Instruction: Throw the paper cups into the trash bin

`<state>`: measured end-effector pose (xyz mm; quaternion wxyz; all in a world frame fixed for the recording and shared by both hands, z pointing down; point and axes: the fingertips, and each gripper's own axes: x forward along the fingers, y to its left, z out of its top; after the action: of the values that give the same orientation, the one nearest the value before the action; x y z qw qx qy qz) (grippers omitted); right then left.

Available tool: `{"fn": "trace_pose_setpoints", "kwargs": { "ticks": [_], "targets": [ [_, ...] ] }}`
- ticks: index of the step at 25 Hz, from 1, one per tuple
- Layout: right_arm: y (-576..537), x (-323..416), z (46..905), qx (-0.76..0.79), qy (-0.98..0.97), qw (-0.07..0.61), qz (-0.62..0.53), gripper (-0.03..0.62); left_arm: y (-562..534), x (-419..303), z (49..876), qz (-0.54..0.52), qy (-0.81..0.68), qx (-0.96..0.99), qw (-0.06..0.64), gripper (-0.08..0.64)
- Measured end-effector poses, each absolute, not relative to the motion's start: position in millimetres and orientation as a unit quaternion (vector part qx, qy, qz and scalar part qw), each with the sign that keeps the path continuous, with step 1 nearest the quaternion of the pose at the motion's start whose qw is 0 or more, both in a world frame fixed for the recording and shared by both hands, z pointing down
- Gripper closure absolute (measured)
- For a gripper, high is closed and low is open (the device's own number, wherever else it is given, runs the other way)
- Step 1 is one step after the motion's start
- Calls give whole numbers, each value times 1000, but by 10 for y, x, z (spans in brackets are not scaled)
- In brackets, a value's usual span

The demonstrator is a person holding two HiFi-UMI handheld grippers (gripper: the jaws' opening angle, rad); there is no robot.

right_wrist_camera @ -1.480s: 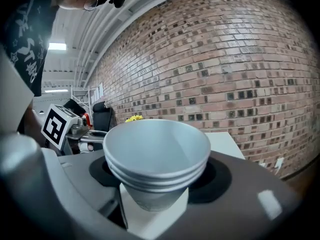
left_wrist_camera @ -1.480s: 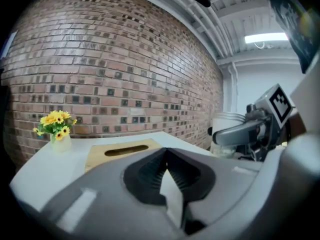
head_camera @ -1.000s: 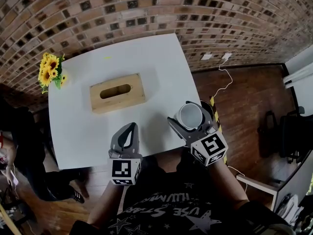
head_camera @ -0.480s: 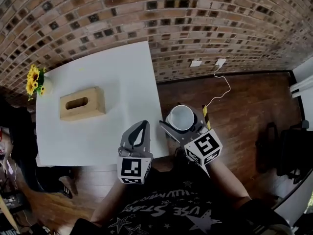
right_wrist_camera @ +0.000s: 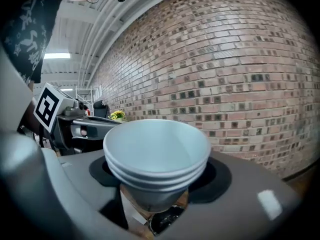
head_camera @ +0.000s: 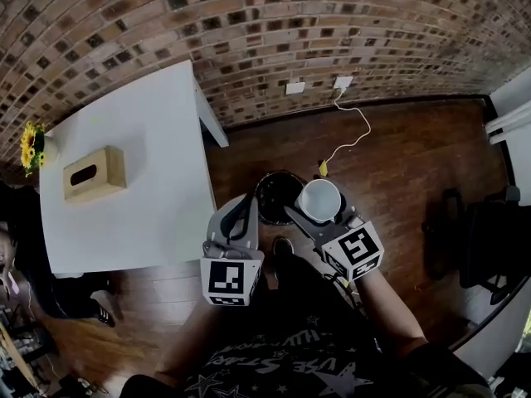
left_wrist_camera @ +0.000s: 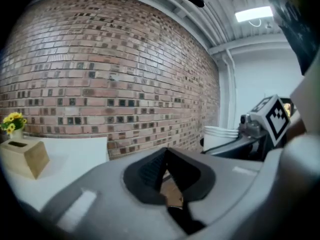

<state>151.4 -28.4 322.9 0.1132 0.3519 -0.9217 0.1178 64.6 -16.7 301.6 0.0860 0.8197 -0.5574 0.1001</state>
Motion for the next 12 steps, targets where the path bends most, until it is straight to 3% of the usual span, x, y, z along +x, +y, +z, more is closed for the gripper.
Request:
{"fn": "trace_pose_setpoints", "kwargs": {
  "ticks": [12],
  "targets": [
    [-324,1661,3726,381,-903,131,151,246,-284,875,3714,126,-542,821,132,555]
  ]
}}
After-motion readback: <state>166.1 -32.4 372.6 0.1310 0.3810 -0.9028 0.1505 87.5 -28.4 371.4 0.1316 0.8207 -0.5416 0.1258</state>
